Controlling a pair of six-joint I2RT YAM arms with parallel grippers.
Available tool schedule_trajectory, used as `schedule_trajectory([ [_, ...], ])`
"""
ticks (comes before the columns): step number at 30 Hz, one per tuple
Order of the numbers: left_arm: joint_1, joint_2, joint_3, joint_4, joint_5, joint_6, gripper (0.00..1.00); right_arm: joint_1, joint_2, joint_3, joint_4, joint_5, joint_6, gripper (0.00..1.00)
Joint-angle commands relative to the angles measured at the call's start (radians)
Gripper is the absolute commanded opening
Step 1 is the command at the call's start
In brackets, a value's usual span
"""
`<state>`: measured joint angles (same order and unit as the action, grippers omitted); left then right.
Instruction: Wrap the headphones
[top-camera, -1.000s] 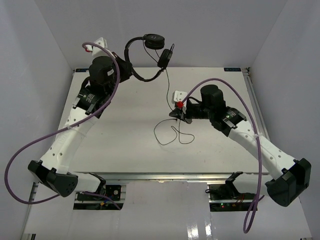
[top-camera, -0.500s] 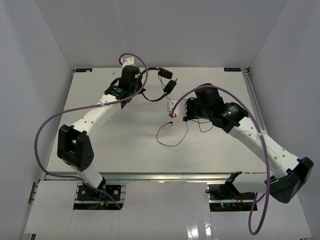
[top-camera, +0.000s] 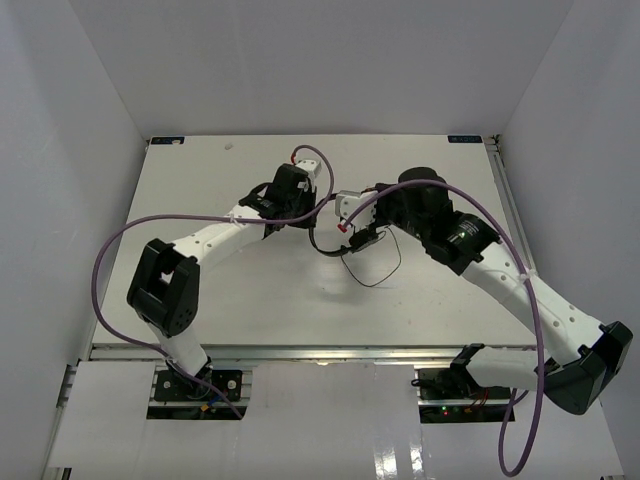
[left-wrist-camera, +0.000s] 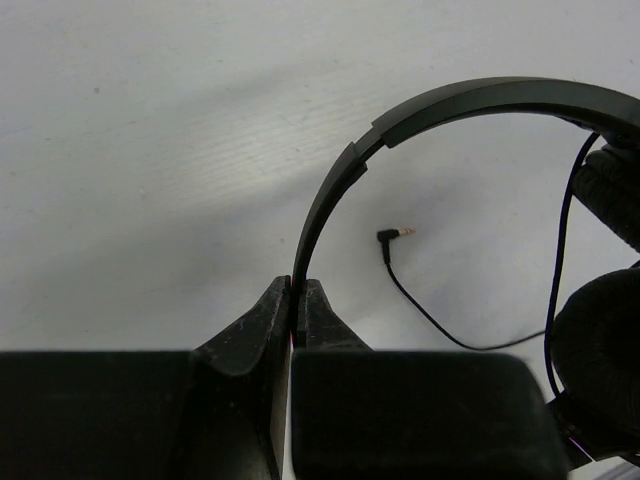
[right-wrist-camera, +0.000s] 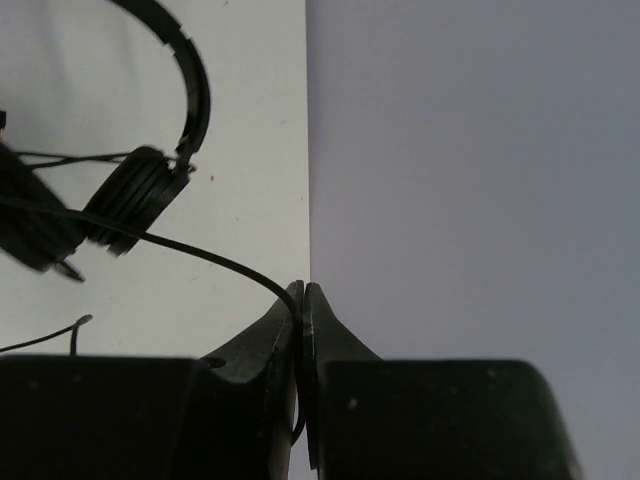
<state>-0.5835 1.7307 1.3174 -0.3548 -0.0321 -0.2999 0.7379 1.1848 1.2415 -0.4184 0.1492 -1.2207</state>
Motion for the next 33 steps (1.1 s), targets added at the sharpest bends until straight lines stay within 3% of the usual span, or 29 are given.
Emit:
schedule_trajectory([
  [1, -0.017, -0.122, -0.087, 0.052, 0.143, 0.07, 0.0, -0.061, 0.045, 0.011, 0.179, -0.017, 0.074, 0.08],
  [9, -0.023, -0.328, -0.212, 0.096, 0.288, 0.102, 0.0, -0.232, 0.136, 0.015, 0.176, -0.224, 0.259, 0.08],
  [21, -0.035, -0.462, -0.288, 0.097, 0.521, 0.108, 0.0, -0.313, 0.278, 0.101, 0.154, -0.464, 0.478, 0.08],
  [33, -0.035, -0.497, -0.159, 0.102, 0.532, 0.014, 0.0, -0.36, 0.3, -0.023, 0.152, -0.93, 0.694, 0.1],
])
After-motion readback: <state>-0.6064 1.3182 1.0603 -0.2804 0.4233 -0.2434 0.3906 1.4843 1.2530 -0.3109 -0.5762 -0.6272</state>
